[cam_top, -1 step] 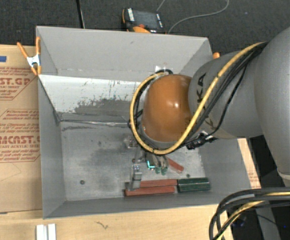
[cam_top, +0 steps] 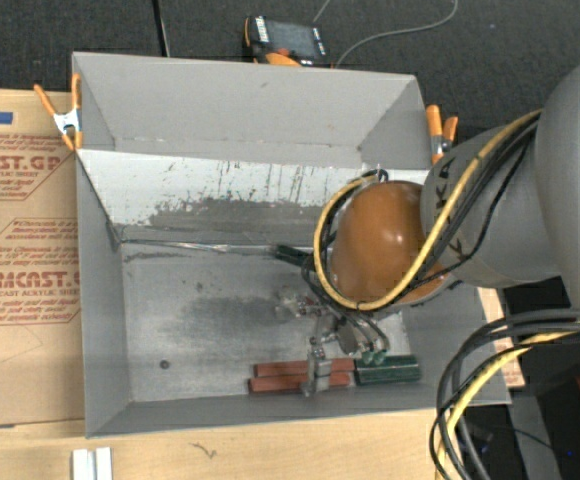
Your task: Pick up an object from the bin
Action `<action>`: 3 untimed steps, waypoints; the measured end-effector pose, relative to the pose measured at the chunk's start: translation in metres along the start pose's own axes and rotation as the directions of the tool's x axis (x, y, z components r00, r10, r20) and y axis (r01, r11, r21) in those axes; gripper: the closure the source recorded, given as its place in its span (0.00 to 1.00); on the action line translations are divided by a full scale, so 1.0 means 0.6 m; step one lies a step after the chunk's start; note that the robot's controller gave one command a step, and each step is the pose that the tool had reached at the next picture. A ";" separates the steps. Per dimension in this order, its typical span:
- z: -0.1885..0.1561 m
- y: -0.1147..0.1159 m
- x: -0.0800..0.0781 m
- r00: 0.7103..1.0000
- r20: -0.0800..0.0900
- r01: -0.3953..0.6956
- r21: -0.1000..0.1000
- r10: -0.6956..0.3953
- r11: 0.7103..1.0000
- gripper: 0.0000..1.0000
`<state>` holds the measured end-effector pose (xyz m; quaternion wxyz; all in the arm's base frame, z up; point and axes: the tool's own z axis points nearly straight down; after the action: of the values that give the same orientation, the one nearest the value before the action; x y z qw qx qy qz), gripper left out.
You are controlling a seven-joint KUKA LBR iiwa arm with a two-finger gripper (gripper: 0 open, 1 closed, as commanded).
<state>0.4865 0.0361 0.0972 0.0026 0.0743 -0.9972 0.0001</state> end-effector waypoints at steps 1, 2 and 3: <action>0.047 0.046 -0.006 0.998 0.007 -0.057 -0.001 0.057 0.998 0.00; 0.042 0.045 -0.007 0.998 0.010 -0.059 -0.002 0.059 0.998 1.00; 0.045 0.045 -0.006 0.998 0.008 -0.059 -0.002 0.059 0.998 0.00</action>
Offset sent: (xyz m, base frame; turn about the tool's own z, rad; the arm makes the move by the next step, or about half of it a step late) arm -0.0014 0.0265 -0.0272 0.0583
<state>0.4858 0.0634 0.0702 -0.0014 0.0449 -0.9990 -0.0010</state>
